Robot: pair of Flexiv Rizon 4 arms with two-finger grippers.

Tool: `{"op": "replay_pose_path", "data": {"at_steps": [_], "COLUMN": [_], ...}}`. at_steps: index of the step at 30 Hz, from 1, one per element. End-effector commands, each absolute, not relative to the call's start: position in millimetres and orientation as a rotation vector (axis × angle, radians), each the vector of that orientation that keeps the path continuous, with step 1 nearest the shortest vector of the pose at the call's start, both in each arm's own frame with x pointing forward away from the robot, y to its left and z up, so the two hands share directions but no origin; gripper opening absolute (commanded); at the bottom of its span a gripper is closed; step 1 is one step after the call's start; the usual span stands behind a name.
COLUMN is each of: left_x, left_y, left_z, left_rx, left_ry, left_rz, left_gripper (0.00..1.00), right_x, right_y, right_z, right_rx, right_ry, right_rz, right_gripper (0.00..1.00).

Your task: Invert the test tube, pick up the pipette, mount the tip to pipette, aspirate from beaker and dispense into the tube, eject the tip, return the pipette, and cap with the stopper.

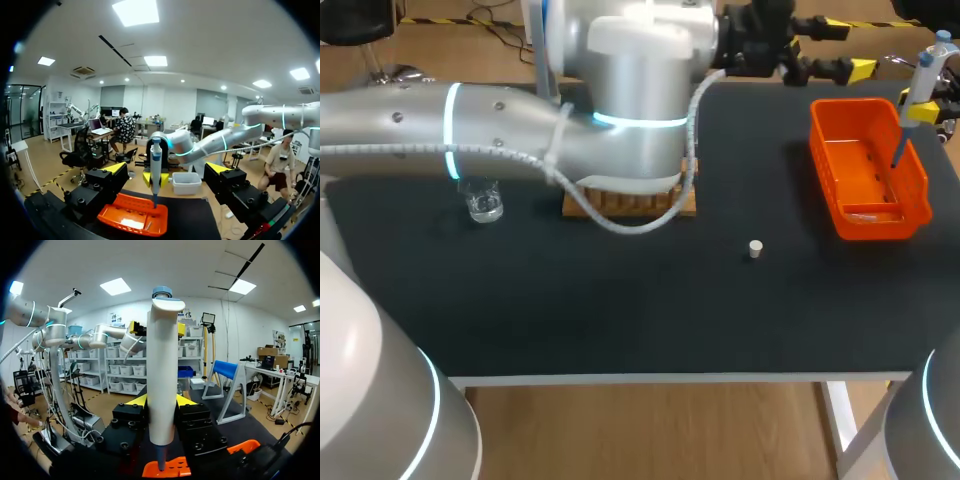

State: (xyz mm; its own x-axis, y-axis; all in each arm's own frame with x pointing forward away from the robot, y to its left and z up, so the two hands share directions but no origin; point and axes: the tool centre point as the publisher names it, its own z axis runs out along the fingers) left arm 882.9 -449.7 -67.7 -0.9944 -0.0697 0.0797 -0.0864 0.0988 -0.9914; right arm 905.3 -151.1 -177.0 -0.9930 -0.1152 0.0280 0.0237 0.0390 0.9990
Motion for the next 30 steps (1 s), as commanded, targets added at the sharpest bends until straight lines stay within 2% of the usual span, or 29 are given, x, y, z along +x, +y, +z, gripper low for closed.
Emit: {"op": "replay_pose_path", "data": {"at_steps": [1, 22, 30], "left_x": [874, 871, 861], "left_y": [-397, -389, -336], "left_z": [-68, -71, -80], "left_rx": [0.151, 0.177, 0.198], "left_ry": [-2.312, -2.304, -2.431], "left_rz": [2.081, 2.096, 2.091], "left_gripper": [1.0, 1.0, 1.0], "right_x": [905, 905, 905], "right_y": [-152, -152, -152], "right_z": [-176, -176, -176], "right_rx": [0.099, 0.099, 0.099], "right_ry": [-2.192, -2.192, -2.192], "right_rz": [-2.104, -2.104, -2.104], "right_gripper": [0.0, 0.0, 0.0]}}
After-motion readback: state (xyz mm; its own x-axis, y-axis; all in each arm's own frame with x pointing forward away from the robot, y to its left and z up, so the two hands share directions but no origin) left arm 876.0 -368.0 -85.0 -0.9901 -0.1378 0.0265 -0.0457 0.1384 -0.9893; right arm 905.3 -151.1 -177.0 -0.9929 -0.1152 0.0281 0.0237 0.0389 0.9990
